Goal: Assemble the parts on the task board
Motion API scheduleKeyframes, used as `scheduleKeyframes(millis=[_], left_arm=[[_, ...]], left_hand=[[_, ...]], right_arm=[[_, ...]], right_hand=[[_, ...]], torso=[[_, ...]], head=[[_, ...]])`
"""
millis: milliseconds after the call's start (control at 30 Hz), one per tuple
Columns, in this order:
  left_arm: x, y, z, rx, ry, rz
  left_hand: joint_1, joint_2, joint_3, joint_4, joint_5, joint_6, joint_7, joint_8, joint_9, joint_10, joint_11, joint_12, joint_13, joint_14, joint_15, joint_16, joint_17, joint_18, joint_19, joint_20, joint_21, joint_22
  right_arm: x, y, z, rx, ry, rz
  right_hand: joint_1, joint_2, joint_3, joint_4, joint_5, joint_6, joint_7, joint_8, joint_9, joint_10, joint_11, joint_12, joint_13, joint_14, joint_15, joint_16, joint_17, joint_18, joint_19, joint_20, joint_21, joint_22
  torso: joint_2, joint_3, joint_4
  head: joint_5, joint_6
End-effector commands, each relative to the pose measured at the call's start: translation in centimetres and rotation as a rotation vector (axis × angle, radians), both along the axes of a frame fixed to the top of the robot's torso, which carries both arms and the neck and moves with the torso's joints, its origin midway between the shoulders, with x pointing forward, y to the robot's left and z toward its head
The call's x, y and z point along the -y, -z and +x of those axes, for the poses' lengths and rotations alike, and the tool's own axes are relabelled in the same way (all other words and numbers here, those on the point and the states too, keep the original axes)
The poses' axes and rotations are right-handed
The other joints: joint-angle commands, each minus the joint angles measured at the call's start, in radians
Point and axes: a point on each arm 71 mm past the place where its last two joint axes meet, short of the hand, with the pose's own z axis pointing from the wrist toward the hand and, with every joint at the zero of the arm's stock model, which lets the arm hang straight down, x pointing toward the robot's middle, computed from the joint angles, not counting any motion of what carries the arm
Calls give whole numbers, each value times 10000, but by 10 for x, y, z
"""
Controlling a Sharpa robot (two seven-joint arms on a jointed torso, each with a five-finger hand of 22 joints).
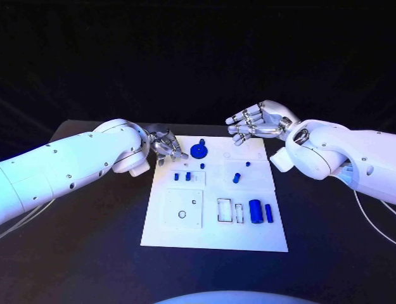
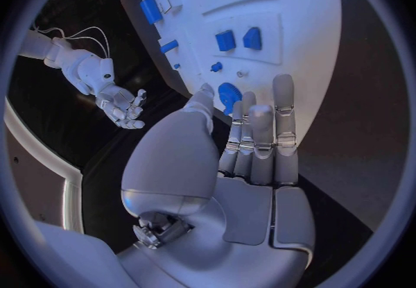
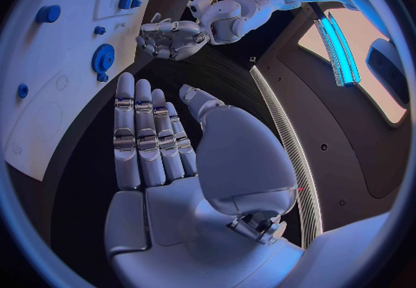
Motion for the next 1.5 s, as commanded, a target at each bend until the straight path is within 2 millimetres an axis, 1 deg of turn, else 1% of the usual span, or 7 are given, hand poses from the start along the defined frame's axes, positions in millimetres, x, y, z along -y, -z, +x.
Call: scheduleKeyframes(millis=[33, 200, 333, 433, 567, 900, 1500], left_arm=[[21, -13, -1, 2013, 1628, -1273], [37, -8, -5, 3259, 2869, -800], [47, 0, -6, 3770, 3540, 133], [52, 5, -6, 4050, 3764, 725], [60, 9, -6, 4202, 3924, 1240], [73, 21, -3, 3891, 4115, 1977], [77, 38, 1, 3104, 4148, 2771]], left_hand=[[1022, -37, 509, -507, -285, 102, 101, -482, -477, -199, 75, -652, -603, -667, 69, -858, -822, 139, -296, 123, -562, -371], [1598, -587, 1420, -942, -383, 1121, -217, -1730, -1651, 695, -35, -2071, -2214, -70, -48, -1253, -1626, 220, 252, -20, -809, -631], [1383, -826, 1781, -1001, -395, 1743, -290, -2316, -2100, 1289, -98, -2911, -3024, 720, -173, -1167, -1845, 219, 852, -125, -821, -721], [1063, -1029, 1838, -928, -395, 2116, -207, -2522, -2260, 1903, -158, -3157, -3288, 2052, -241, 581, -124, 199, 1605, -176, -524, -602], [789, -1249, 1965, -881, -305, 2380, -304, -2837, -2449, 2378, -265, -3564, -3575, 3252, -359, 2858, 2347, -236, 3085, -309, 1938, 1397], [605, -1288, 2084, -879, -333, 2796, -355, -3057, -2570, 2651, -298, -3962, -3796, 3397, -409, 3087, 2386, -529, 3738, -373, 3504, 2759], [688, -1163, 2633, -1050, -306, 3355, -388, -3200, -2651, 3125, -369, -4282, -3903, 3400, -470, 3071, 2077, -665, 3968, -444, 4279, 3469]], right_arm=[[-2, 0, 0, 27, -96, 25], [-3, 0, 0, 26, -120, 32], [-3, 0, 0, 25, -133, 35], [-4, 0, 0, 22, -145, 35], [-5, 0, 0, 27, -151, 37], [-8, 0, 0, 34, -192, 52], [-9, 0, 0, 39, -241, 70]], right_hand=[[-106, 21, -35, -4, 29, -28, 31, -37, -11, -49, 35, -48, -11, -13, 61, -49, -9, 32, 0, 92, -30, -15], [-111, 26, -36, 1, 37, -30, 32, -36, -10, -53, 37, -46, -10, -16, 63, -49, -11, 32, 0, 95, -35, -20], [-111, 26, -35, 1, 38, -30, 32, -35, -10, -53, 37, -46, -10, -16, 63, -49, -11, 32, 0, 95, -36, -20], [-78, 53, -10, -16, 55, -32, 26, -29, -7, -59, 32, -40, -8, -21, 60, -45, -17, 37, 5, 95, -48, -31], [-41, 66, 12, -40, 60, -36, 24, -26, -5, -66, 28, -37, -7, -24, 55, -43, -21, 42, 10, 92, -56, -39], [-28, 72, 21, -49, 62, -36, 25, -24, -5, -68, 28, -35, -6, -25, 54, -42, -23, 43, 13, 91, -59, -42], [-28, 72, 21, -49, 62, -36, 25, -24, -5, -68, 28, -35, -6, -25, 54, -42, -23, 43, 13, 91, -59, -42]], torso=[[6, -10, -5], [14, -20, -27], [6, -12, -6], [3, -10, -1], [7, -13, -8], [17, -10, -30], [6, -7, -13]], head=[[-52, 19], [-80, 22], [-83, 14], [-91, 9], [-89, 12], [-102, 37], [-166, 0]])
